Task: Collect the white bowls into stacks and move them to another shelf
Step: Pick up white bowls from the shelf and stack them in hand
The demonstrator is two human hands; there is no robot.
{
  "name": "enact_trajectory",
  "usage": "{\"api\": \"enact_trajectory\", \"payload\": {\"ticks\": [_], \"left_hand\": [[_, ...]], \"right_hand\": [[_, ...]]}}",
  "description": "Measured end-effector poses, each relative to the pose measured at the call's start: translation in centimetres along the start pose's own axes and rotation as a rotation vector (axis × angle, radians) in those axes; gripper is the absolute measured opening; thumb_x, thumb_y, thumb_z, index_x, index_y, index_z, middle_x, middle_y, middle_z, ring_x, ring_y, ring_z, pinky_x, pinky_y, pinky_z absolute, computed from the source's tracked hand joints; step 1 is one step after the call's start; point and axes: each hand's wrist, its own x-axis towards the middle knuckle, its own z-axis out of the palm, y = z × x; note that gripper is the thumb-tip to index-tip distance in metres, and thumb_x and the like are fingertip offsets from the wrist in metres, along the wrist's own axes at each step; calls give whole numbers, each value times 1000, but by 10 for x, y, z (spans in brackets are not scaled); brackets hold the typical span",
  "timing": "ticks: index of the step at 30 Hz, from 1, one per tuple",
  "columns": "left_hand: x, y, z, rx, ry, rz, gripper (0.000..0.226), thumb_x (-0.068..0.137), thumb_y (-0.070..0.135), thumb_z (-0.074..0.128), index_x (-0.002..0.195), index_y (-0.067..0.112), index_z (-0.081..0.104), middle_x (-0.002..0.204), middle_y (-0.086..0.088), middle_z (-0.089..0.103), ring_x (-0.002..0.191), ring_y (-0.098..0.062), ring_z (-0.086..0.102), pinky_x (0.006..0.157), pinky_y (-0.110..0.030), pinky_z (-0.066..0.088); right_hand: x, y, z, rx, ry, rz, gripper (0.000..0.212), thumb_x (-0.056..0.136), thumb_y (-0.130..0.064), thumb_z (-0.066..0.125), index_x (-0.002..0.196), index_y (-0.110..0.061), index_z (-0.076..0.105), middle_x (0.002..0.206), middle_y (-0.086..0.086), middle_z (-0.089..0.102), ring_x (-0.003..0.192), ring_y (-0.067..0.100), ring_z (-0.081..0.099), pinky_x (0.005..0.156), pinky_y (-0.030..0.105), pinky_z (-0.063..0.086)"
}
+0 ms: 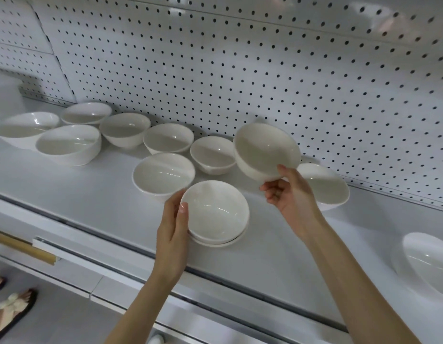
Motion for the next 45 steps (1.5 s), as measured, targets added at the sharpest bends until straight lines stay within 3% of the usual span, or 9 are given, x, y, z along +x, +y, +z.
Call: {"api": "enact_trajectory", "payload": {"ticks": [6,11,22,27,30,34,38,42,45], "left_hand": [[1,7,-6,-2,111,46,43,88,58,34,122,39,52,123,12,62,119,-5,55,105,-33,42],[4,28,-4,58,117,166,57,92,55,30,133,21,51,132,9,58,126,-6,51,107,-28,40],[-2,31,12,24,53,142,67,92,62,23,147,26,35,148,10,42,138,-3,35,116,-33,29],[-5,31,19,-28,68,139,53,94,56,24,138,33,40,137,19,49,129,3,42,101,-9,34],[-6,28,20,-1,71,158,55,95,54,23,141,28,38,140,12,47,131,0,42,103,-11,34],[-9,28,21,-7,53,145,45,94,55,24,135,43,37,138,16,47,131,0,42,105,-16,36],[-11,24,19,1,54,126,50,93,57,25,136,38,39,138,14,49,129,-1,43,103,-14,38],[-10,22,17,36,53,114,53,93,58,24,137,35,39,138,13,48,130,0,42,104,-12,36],[-11,21,16,50,40,102,50,92,60,23,136,40,39,138,14,47,130,0,42,105,-13,35]], "right_hand": [[-24,-19,12,-207,-183,42,11,95,-11,46,105,-7,49,59,16,59,44,18,49,44,24,39],[-33,-17,23,-231,-267,70,22,91,-12,48,113,-16,49,61,21,57,43,19,49,44,26,37],[-41,5,29,-376,-371,76,57,76,-26,52,127,-48,40,60,16,61,46,21,52,42,25,40],[-46,-2,26,-461,-402,60,44,95,-34,54,134,-45,39,59,8,55,46,17,43,43,25,33],[-47,-1,23,-587,-428,11,58,89,-32,64,134,-48,32,59,-5,56,51,10,46,45,21,36],[-49,10,20,-614,-439,-146,83,70,-33,83,131,-51,29,96,-22,69,87,17,67,74,27,57],[-46,20,18,-640,-376,-252,88,54,-59,82,129,-55,36,110,-1,66,100,30,64,88,52,52],[-42,27,15,-664,-339,-310,90,49,-68,79,129,-50,43,119,-21,62,115,7,58,100,42,47],[-41,28,13,-798,-289,-344,88,45,-76,71,124,-59,38,112,-19,55,102,-9,50,90,23,43]]}}
